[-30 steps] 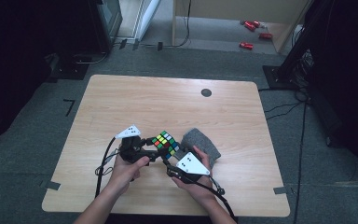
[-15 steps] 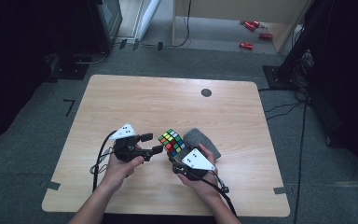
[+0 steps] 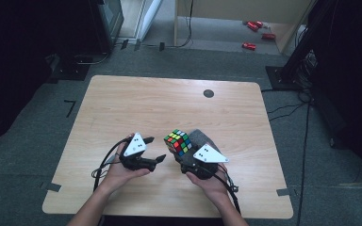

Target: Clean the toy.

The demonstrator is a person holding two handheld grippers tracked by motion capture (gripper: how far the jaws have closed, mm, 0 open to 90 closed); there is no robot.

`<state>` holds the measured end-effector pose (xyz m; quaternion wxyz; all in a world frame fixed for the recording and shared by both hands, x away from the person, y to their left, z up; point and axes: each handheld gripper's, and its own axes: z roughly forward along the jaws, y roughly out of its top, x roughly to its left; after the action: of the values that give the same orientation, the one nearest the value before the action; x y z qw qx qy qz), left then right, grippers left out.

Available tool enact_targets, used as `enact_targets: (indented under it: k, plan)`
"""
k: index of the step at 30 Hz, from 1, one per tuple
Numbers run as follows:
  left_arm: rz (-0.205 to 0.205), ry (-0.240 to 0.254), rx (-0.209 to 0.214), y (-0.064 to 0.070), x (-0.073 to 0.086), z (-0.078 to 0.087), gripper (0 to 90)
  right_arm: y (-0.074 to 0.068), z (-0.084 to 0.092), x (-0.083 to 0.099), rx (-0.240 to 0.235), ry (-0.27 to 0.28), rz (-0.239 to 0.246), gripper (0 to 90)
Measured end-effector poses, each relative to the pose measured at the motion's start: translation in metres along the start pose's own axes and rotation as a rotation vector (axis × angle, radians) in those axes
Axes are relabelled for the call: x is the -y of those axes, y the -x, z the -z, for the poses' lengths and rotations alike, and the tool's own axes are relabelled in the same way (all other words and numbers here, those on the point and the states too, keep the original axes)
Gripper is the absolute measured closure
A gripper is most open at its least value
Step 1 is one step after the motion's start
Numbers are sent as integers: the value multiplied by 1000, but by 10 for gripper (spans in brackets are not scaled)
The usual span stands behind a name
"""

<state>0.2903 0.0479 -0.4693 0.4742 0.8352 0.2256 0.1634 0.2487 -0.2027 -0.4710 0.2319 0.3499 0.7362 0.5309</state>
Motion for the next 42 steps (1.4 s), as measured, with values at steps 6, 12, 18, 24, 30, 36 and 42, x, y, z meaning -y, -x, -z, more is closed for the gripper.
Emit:
enact_targets:
  k: [6,12,18,24,30,36,42]
  plan:
    - [-136,4,-67,11,5,-6,205,-4,0,-4,-19,-29,-58,347]
    - [-225,33,-100,13,8,-7,209,-6,-2,-5,-37,-60,-100,347]
    - [-301,70,-139,18,12,-8,228,-8,-4,-6,-59,-87,-123,347]
    - [-368,78,-159,23,14,-12,260,-8,-5,-5,-72,-105,-143,347]
    - [-410,79,-167,28,16,-14,270,-7,-8,-4,-78,-127,-157,346]
    - [-429,108,-162,31,16,-13,307,-7,-9,-3,-82,-145,-167,346]
    - [-447,115,-166,33,18,-13,317,-5,-10,-3,-98,-159,-204,345]
